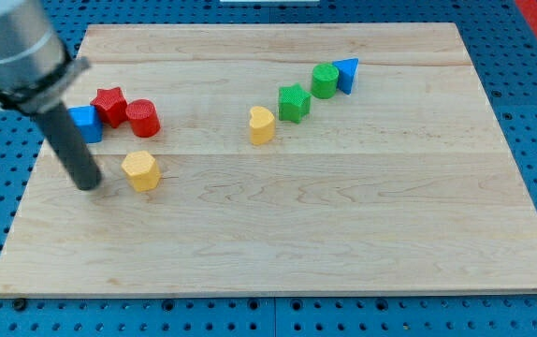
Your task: Move the blue triangle to the top of the green star
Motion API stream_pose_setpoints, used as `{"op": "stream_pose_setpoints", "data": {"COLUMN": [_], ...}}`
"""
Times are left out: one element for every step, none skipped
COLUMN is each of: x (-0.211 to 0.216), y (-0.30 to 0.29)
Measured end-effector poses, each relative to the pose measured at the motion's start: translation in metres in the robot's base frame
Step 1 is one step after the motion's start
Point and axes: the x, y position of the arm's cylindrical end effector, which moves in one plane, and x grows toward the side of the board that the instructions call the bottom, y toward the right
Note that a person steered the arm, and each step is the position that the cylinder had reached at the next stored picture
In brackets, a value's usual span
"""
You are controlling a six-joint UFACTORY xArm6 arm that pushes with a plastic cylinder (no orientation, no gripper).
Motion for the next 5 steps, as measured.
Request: {"op": "stream_pose_setpoints", "data": {"x": [-0.035,-0.052,-0.051,-0.078,-0.178], "y": [0.095,0.162,0.2,0.247,0.307]}}
